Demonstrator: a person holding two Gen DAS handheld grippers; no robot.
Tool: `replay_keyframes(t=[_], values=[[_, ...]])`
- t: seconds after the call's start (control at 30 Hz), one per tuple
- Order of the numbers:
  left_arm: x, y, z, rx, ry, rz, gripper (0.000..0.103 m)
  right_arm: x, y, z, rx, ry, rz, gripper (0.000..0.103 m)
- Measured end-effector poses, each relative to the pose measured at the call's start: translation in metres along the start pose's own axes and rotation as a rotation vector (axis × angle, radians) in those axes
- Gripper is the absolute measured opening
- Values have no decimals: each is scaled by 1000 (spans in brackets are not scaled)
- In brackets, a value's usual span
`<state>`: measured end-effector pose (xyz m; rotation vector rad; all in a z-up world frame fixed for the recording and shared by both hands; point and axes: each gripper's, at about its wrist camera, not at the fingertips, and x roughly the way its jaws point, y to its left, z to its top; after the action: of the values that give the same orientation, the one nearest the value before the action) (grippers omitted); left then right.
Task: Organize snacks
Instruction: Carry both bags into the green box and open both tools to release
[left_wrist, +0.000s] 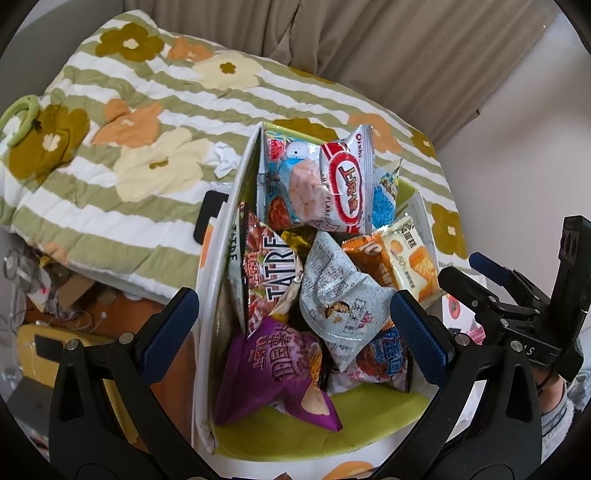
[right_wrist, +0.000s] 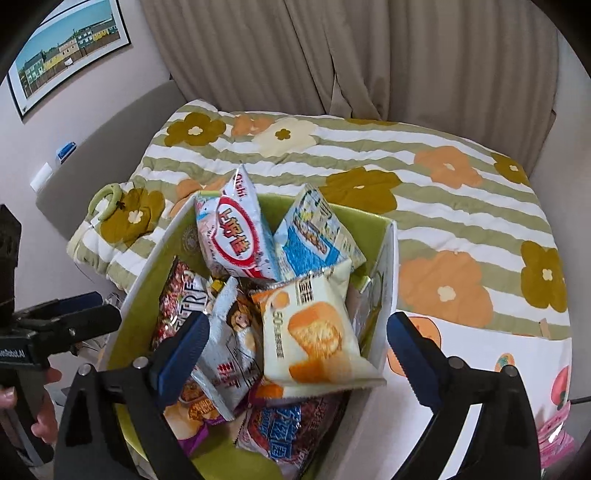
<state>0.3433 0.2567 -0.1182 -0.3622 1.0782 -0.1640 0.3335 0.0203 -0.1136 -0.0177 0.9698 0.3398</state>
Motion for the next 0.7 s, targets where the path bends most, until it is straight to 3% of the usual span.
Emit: replay_keyframes(t=[0.37, 0.53, 0.7], values=[[-25, -19, -18, 29, -43, 28, 103, -20, 9, -15, -15, -29, -17, 96], [-51, -54, -33, 87, -128, 85, 103, -51, 7, -25, -9, -87, -31, 96], [-65, -93, -54, 118, -168, 85, 103, -87, -8, -41, -27, -154, -70, 96]])
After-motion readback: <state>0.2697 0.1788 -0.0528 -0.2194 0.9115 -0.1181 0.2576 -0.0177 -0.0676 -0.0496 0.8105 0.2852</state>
